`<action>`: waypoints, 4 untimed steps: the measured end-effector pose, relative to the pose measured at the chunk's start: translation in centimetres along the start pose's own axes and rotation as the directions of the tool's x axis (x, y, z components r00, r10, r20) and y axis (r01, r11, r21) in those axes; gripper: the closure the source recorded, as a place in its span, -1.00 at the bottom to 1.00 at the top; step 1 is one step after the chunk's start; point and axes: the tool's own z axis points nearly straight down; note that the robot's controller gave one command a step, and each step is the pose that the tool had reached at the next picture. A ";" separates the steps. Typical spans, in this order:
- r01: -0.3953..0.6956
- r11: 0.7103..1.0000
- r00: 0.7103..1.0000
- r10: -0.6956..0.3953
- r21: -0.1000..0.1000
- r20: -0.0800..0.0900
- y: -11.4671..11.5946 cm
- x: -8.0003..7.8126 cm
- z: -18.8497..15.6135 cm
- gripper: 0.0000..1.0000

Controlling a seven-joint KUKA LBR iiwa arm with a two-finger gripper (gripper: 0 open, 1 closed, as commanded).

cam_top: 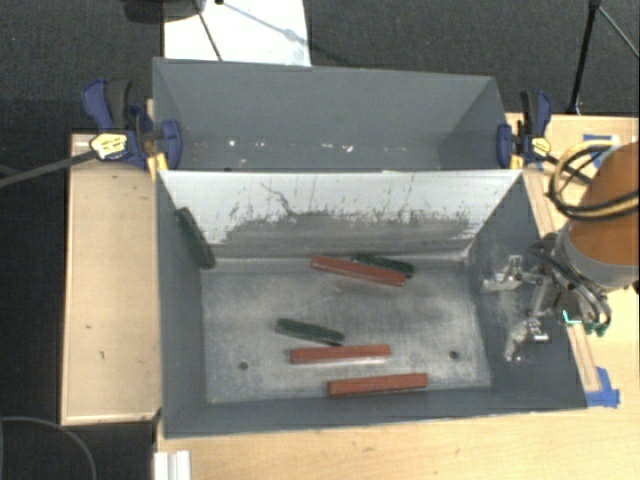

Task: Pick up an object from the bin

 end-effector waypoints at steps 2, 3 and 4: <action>0.089 0.996 0.996 -0.089 0.004 0.011 4.2 -0.1 5.5 -1.00; 0.104 0.995 0.995 -0.104 -0.001 0.002 6.0 0.5 9.0 -1.00; 0.040 0.999 0.999 -0.040 0.003 0.006 10.3 -1.7 8.3 -1.00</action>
Offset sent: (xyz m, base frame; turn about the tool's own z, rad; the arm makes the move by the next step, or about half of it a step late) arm -0.0017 0.0703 -0.0961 -0.1455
